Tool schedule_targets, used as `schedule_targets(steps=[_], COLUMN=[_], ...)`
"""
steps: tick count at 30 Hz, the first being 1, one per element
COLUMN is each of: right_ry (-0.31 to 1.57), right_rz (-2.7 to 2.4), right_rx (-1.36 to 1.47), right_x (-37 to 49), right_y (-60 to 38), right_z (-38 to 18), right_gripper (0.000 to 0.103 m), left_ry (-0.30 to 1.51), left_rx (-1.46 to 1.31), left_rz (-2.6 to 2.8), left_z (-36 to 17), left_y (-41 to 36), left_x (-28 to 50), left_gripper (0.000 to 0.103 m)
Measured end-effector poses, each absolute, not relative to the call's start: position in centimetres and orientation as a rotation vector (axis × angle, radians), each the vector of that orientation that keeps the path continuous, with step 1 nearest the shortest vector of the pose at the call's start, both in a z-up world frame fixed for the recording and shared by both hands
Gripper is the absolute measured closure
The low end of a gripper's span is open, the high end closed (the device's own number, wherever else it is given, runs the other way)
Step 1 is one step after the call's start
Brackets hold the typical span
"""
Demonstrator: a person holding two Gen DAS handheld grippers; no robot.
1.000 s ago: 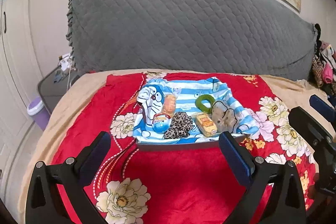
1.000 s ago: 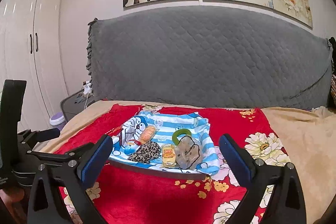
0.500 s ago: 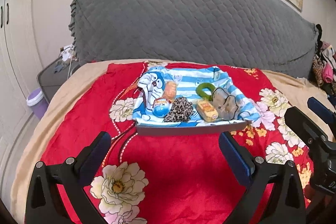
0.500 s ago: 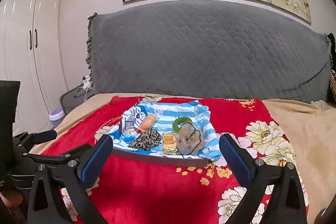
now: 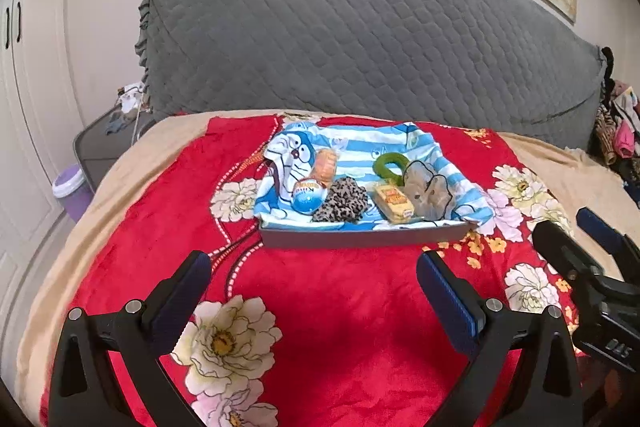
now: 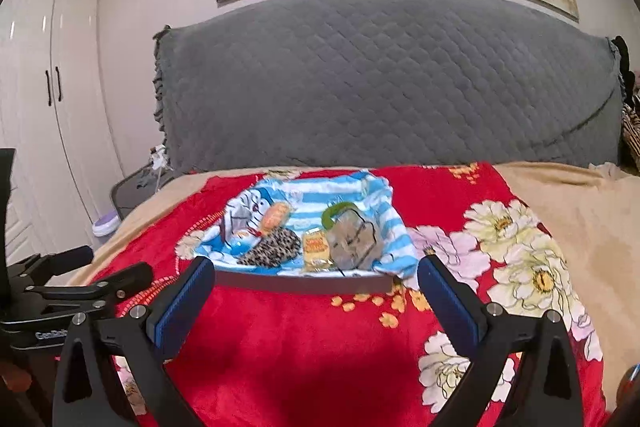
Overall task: Organize objects
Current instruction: 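Withdraw both open grippers back from the tray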
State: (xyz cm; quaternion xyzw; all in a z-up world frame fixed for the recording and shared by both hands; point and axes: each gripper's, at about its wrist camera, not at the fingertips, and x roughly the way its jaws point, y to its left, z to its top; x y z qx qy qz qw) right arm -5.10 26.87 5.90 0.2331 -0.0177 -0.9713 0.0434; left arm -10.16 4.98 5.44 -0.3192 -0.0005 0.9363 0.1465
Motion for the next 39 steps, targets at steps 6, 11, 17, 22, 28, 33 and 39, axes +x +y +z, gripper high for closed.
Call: schedule_targets(steps=[6, 11, 17, 22, 28, 33, 39], right_ry=[-0.001, -0.006, -0.054, -0.049, -0.026, 0.020, 0.029], right_rz=[-2.980, -2.984, -2.992, -3.012, -2.998, -2.988, -2.983], right_rx=[0.766, 0.780, 0.830, 0.843, 0.927, 0.963, 0.988], right_x=[-5.2, -5.1, -5.2, -5.1, -5.2, -5.1, -4.7], right_y=[26.7, 26.6, 27.1, 27.3, 26.9, 26.3, 26.1], right_z=[4.3, 3.7, 2.5, 2.0, 0.2, -0.5, -1.0], right_gripper=[0.001, 0.001, 0.001, 0.001, 0.001, 0.001, 0.001], left_ry=[0.013, 0.023, -0.040, -0.032, -0.032, -0.069, -0.010], left_rx=[-0.958, -0.974, -1.026, -1.034, -1.060, -1.117, -1.128], left_rz=[2.683, 2.669, 2.644, 2.656, 2.623, 2.577, 2.599], left_z=[4.0, 3.0, 1.4, 0.3, -1.2, -2.6, -3.7], left_y=[5.1, 5.1, 4.5, 4.2, 4.1, 3.8, 3.9], left_x=[-10.3, -10.3, -10.7, -10.7, -10.9, -11.4, -11.1], left_gripper=[0.001, 0.001, 0.001, 0.001, 0.001, 0.001, 0.001])
